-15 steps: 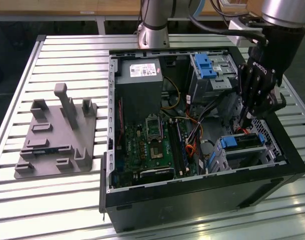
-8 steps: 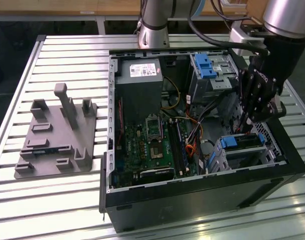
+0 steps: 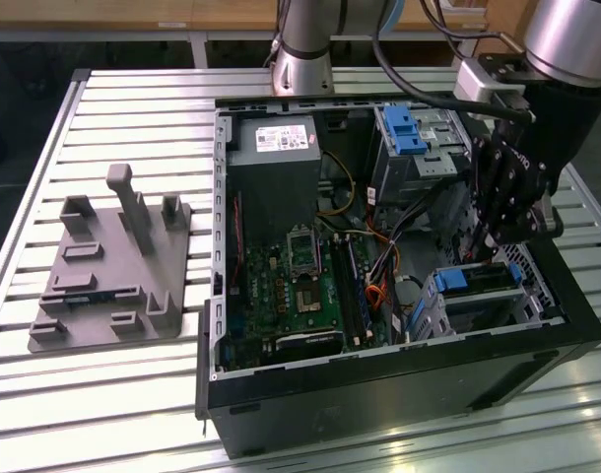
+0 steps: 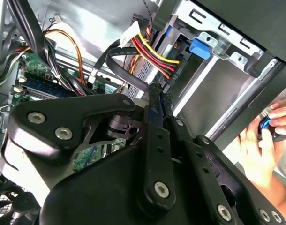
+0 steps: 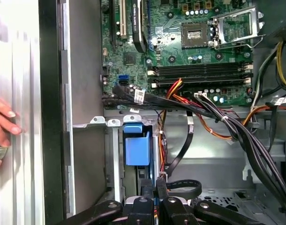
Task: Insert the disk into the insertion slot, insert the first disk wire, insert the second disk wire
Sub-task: 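Insert the second disk wire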
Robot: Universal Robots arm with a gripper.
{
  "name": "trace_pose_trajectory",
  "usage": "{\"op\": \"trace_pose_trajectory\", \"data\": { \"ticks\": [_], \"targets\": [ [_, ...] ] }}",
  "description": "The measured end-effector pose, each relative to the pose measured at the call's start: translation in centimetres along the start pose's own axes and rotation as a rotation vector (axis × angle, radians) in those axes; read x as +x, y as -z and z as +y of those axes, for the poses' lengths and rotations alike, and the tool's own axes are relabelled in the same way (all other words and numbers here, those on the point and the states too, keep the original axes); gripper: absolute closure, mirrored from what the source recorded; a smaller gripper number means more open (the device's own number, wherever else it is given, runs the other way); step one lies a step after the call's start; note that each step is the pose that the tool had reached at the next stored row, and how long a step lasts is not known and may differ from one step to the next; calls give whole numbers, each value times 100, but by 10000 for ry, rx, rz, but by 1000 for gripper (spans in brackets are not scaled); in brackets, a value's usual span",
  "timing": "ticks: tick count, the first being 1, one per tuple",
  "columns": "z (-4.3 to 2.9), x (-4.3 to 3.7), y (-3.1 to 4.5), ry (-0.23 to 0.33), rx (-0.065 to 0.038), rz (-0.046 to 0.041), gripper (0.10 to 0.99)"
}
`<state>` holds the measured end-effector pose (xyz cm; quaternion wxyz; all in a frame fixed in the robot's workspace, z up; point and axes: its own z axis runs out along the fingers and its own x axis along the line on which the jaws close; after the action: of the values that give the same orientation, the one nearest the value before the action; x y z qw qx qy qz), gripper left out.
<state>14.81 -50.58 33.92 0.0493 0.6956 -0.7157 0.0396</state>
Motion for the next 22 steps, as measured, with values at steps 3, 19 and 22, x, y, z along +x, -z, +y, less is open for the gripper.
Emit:
{"op": "trace_pose_trajectory", "data": {
  "ticks": [3,19,22],
  "targets": [
    [-9,27,-3,3,-18,-31,937],
    [-17,111,-14,11,-38,-457,937],
    [-18,125,-16,11,-38,-462,937]
  ]
}}
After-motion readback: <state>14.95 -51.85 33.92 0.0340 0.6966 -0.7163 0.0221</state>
